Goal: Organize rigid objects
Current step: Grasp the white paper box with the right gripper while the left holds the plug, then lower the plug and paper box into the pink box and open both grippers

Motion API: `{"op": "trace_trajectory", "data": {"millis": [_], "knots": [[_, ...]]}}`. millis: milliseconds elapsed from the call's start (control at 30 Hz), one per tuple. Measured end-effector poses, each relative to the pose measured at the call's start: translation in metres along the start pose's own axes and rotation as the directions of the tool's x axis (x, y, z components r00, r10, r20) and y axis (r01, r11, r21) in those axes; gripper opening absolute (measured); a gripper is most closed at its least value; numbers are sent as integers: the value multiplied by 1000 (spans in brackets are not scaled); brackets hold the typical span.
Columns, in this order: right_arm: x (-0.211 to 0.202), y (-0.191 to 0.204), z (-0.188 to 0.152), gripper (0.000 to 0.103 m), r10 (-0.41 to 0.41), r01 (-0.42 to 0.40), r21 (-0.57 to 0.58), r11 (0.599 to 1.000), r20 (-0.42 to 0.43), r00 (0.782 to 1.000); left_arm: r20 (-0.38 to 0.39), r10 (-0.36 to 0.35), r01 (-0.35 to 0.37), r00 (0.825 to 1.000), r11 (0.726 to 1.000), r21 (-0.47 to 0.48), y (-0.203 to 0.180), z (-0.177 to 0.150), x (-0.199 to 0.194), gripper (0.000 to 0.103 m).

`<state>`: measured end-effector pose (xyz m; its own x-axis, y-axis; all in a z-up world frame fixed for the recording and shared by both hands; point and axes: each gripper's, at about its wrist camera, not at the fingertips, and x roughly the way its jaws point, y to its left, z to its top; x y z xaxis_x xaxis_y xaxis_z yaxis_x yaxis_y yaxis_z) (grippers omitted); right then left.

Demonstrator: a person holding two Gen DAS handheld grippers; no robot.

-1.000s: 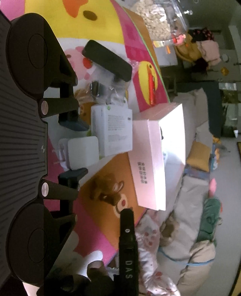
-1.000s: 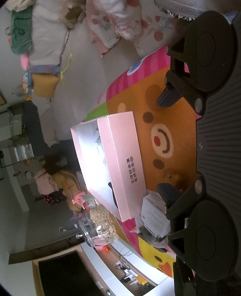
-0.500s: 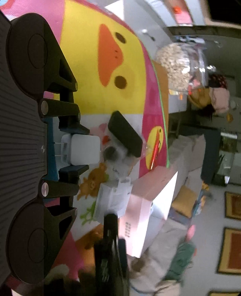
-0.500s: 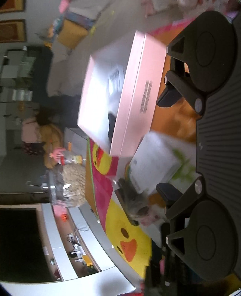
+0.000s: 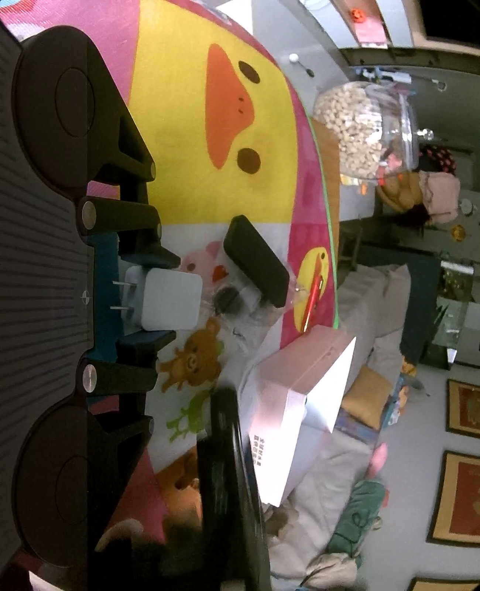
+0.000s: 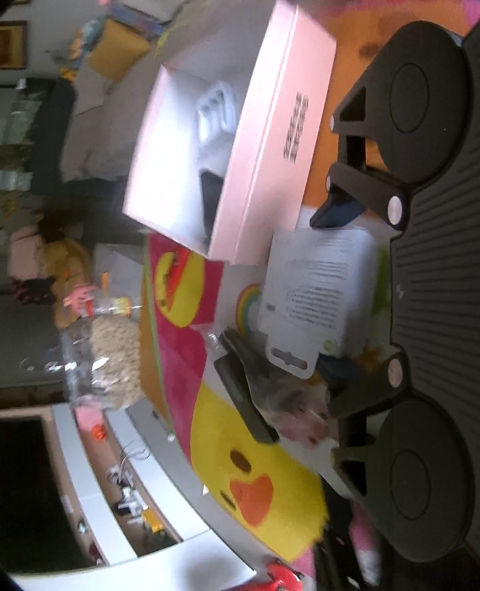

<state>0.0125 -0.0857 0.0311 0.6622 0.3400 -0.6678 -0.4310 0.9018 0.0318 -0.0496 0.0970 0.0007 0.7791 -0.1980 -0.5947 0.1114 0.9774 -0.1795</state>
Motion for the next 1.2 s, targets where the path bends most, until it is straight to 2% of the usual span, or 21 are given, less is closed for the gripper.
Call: {"op": "trace_trajectory", "data": {"millis": [133,267,400,500,600,700,767,833,867,900,933,1000,1067,1100,1200], "knots": [[-53,-21,-18,69,-44,45,-9,999,99,994,-6,-23,23,1000,999,22,-7,-1,-4,37],[-94,-56,-34,69,-110,98,85,992,157,982,-23,-128,128,991,992,-3,-18,-2,-10,37],[-117,-88,-45,69,-158,124,177,976,195,968,22,-161,159,987,985,59,-44,10,-23,37],[-126,-99,-49,69,-173,125,216,968,222,960,70,-182,172,981,977,125,-64,33,-31,37],[-132,-103,-52,69,-171,114,227,967,252,952,128,-187,158,974,965,208,-86,68,-31,37],[-130,-102,-52,69,-173,112,228,967,265,949,215,-194,134,957,954,267,-106,115,-15,38],[-128,-104,-52,69,-170,108,230,967,271,947,282,-176,104,943,962,251,-116,147,4,38],[-126,-106,-52,69,-176,111,236,965,274,946,364,-140,48,921,967,250,-128,168,30,38],[-125,-106,-52,69,-181,116,238,964,274,945,378,-115,18,919,968,251,-133,175,43,38],[-125,-107,-52,69,-191,126,239,963,273,943,370,-108,16,923,970,244,-135,180,53,38],[-124,-107,-52,69,-203,138,240,961,271,941,348,-127,48,929,973,228,-134,183,59,38],[-125,-109,-54,69,-228,163,240,957,273,935,276,-198,156,940,973,169,-124,185,64,38],[-123,-114,-53,69,-240,173,252,952,266,934,213,-259,240,942,964,109,-108,174,60,38],[-122,-116,-52,69,-239,170,261,950,263,935,196,-255,241,947,966,91,-99,165,56,38],[-116,-121,-43,69,-230,154,280,947,263,937,125,-174,168,977,984,57,-78,129,43,37]]}}
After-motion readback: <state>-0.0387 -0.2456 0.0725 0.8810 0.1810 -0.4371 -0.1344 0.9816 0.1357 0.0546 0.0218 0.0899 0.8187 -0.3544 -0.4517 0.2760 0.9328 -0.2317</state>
